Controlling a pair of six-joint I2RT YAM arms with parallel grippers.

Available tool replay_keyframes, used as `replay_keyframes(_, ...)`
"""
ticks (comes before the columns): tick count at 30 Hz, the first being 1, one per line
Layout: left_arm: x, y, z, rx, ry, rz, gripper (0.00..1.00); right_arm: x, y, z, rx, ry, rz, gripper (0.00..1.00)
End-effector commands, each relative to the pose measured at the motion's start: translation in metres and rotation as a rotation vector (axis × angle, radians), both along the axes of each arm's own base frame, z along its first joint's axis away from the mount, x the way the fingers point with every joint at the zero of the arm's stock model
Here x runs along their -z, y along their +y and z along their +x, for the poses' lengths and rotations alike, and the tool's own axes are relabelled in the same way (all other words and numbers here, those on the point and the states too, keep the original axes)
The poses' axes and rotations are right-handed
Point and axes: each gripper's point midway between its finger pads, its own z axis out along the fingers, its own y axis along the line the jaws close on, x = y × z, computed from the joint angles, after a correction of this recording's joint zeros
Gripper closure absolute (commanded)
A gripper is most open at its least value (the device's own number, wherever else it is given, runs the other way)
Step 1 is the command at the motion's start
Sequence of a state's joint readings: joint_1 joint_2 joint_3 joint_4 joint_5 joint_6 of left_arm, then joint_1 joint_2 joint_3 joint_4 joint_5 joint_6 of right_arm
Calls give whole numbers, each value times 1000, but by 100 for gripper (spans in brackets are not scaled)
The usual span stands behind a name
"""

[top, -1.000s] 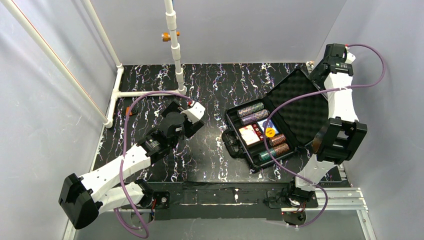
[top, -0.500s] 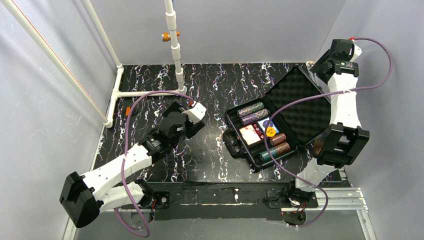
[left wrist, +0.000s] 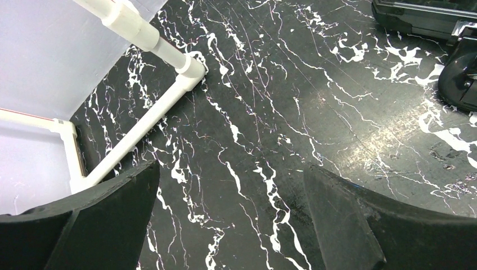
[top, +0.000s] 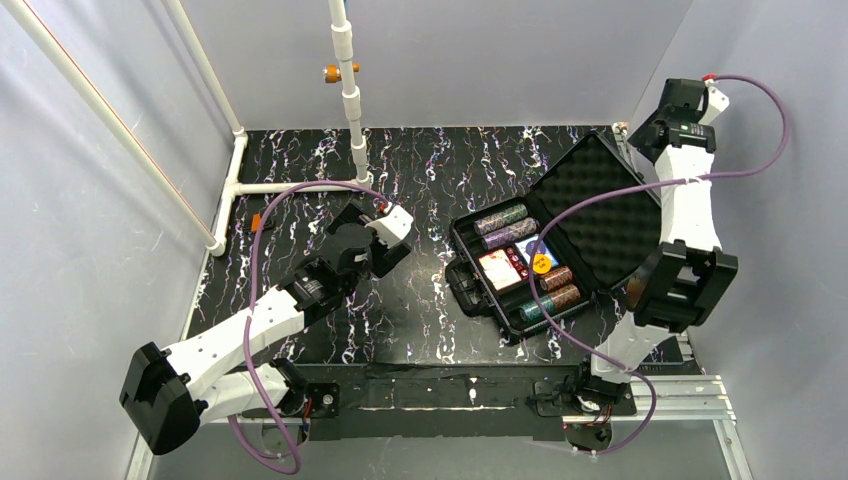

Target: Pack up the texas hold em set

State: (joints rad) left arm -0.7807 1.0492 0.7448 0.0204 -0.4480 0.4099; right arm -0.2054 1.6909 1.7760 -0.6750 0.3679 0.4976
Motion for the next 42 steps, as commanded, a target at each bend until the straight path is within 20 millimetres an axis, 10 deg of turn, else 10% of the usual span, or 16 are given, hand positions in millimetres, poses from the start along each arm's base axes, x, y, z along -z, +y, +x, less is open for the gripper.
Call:
replay_keyframes(1, -3, -2, -1, 2, 4, -24, 2, 7, -18, 11, 54, 11, -22, 42)
replay_keyframes(18, -4, -3, -1, 6, 6, -35, 2, 66, -6, -11, 6, 91, 90, 51)
replay_keyframes(42, -3, -4, -2, 10, 10, -33, 2, 71, 76, -38, -344, 98, 332, 58)
